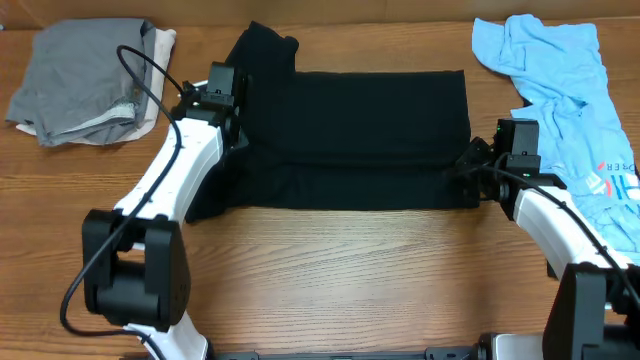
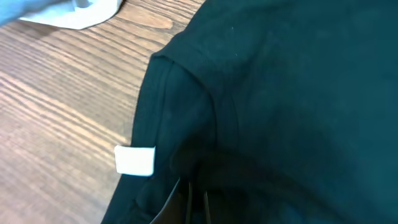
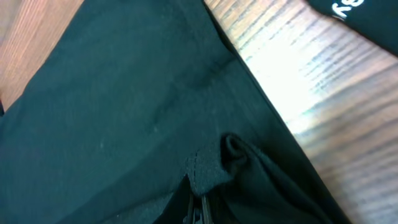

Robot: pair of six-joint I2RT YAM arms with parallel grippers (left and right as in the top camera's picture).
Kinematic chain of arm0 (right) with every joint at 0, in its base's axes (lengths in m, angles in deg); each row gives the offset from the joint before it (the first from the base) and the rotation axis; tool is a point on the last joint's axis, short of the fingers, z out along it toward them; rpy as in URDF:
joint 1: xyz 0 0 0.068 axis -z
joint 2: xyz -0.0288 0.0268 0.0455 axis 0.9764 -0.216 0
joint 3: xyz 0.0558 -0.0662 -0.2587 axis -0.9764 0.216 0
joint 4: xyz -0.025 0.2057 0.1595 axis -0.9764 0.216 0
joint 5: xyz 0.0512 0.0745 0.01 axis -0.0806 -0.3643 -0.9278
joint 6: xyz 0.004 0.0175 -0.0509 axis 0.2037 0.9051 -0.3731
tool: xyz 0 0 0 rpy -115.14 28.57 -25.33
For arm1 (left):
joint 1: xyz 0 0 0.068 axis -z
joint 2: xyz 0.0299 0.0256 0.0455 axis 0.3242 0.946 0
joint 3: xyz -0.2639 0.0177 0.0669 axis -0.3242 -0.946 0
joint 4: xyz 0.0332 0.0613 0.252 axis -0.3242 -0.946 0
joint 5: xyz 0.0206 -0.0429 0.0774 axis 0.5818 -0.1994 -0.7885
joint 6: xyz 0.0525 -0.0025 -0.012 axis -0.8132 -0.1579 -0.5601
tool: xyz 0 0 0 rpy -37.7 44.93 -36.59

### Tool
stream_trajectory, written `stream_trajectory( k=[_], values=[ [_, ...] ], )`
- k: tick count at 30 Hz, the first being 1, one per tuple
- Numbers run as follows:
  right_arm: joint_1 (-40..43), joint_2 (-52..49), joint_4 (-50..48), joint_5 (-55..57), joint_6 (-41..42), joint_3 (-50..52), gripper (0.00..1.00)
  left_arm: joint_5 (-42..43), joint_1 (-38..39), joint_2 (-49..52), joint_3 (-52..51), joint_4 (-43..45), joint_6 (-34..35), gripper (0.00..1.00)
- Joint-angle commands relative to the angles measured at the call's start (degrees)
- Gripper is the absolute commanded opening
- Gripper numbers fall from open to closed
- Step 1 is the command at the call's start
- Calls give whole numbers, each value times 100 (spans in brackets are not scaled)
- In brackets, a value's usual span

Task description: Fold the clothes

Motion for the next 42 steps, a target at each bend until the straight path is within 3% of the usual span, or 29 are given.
stream_trajectory(
  k=[1,10,11,12,13,15,17,20,29,32,42],
  values=[
    [37,-173,-173,-11,-96,-138,4,-157,-129,251,-37,214,-109,4],
    [-157,-706,-1036,-44,-116,-138,4,-136,-216,345,-37,726,-107,7],
    [-157,-745,-1086,-39,-118,-138,4,-133,-216,345,-37,758,-107,11],
    [-157,-774,-1119,-39,-118,-138,6,-125,-216,345,-37,793,-109,22],
    [-157,-787,-1132,-39,-120,-138,19,-118,-216,345,-37,815,-109,44],
    [-157,-785,-1134,-42,-138,-144,64,-120,-216,345,-35,841,-114,82],
    [-155,-772,-1095,-44,-140,-203,86,-90,-216,341,-11,835,-289,99],
    [-129,-625,-822,-68,-299,-404,100,256,-219,310,219,684,-876,100],
    [-269,343,1762,-162,-505,-1934,100,1370,-212,278,2538,-1628,-1460,100],
    [-385,581,2214,-243,-516,-2092,100,1834,-157,278,3097,-2306,-1685,100],
    [-817,481,3021,-144,-675,-2079,100,1943,-55,280,2977,-3604,-1582,100]
  ],
)
